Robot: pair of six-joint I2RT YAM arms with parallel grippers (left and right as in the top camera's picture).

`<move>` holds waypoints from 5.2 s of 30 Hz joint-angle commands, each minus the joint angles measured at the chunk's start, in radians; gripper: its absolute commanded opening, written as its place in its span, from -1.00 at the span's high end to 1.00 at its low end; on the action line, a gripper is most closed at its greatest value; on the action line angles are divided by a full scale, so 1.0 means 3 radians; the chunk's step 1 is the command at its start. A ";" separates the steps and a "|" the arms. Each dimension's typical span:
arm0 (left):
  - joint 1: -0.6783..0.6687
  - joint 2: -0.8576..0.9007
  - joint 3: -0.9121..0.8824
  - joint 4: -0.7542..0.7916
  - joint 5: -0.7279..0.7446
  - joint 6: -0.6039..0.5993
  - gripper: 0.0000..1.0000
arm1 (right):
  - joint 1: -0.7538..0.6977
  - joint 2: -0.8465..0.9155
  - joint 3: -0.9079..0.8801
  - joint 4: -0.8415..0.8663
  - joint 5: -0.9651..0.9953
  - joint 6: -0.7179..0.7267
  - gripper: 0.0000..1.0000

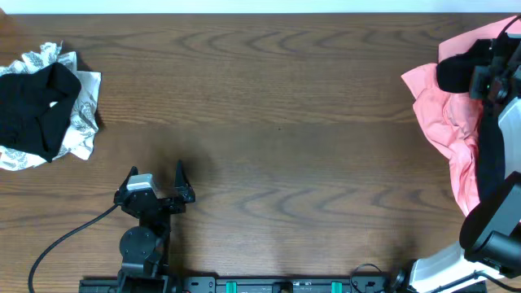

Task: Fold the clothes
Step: 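Pinch the black garment's edge with the right gripper, then lift and drag the black garment with the right gripper to table center, then reach the left gripper to the black garment's left edge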

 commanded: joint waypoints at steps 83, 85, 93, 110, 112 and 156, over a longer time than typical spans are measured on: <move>-0.0036 0.1288 0.0688 -0.0470 0.1347 0.0070 -0.96 | 0.3302 0.0226 0.0078 0.0221 -0.0301 -0.0025 0.98; -0.0128 0.1659 0.0888 -0.0413 0.1350 0.0215 -0.96 | 0.3302 0.0226 0.0078 0.0231 -0.0301 0.0020 0.98; -0.0872 0.3192 0.1583 -0.0225 0.0918 0.0746 -0.96 | 0.3302 0.0226 0.0078 0.0247 -0.0303 0.0123 0.98; -0.1511 0.4651 0.1644 0.1380 0.0148 0.1151 -0.96 | 0.3302 0.0226 0.0078 0.0272 -0.0304 0.0186 0.98; -0.1511 0.4781 0.1644 0.1502 0.0084 0.1152 -0.96 | 0.3302 0.0226 0.0078 0.0275 -0.0303 0.0184 0.98; -0.1080 0.6254 0.2014 0.3161 0.0340 0.0551 -0.84 | 0.3298 0.0225 0.0078 0.0296 -0.0303 0.0184 0.98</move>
